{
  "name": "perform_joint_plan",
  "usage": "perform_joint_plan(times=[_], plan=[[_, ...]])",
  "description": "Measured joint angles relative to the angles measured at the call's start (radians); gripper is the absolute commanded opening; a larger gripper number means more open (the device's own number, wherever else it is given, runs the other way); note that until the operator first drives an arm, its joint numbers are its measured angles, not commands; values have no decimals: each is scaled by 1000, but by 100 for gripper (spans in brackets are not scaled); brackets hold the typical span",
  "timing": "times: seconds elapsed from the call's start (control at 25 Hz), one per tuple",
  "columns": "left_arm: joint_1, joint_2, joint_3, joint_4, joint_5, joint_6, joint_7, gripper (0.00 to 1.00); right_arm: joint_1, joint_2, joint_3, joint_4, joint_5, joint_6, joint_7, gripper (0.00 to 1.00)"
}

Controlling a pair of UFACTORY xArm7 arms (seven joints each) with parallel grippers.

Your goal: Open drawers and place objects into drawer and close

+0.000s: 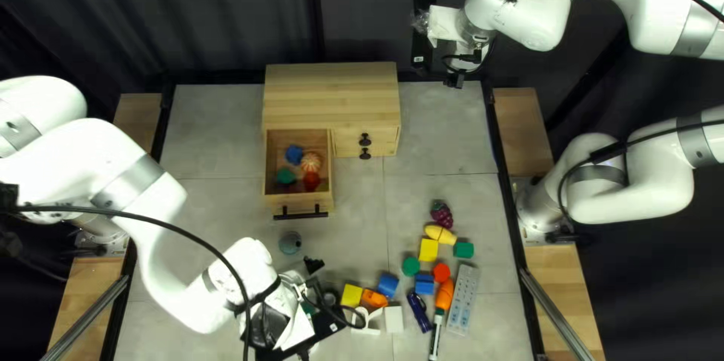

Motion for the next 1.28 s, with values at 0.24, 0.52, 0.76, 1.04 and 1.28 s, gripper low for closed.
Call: perform_joint_plan(times=[0.24, 0.52, 0.76, 1.04, 1.28], plan=[[34, 7, 5, -5, 12, 4, 114, 100, 0, 0, 0, 0, 0, 0, 0, 100], [71, 36, 25, -9, 15, -18, 150, 100, 0, 0, 0, 0, 0, 0, 0, 100], [96, 41, 33, -28, 8, -43, 154, 76, 0, 0, 0, 0, 0, 0, 0, 100], [112, 25, 34, -50, 1, -56, 156, 0, 0, 0, 0, 0, 0, 0, 0, 100], [115, 7, 26, -50, -12, -39, 169, 0, 0, 0, 0, 0, 0, 0, 0, 100]])
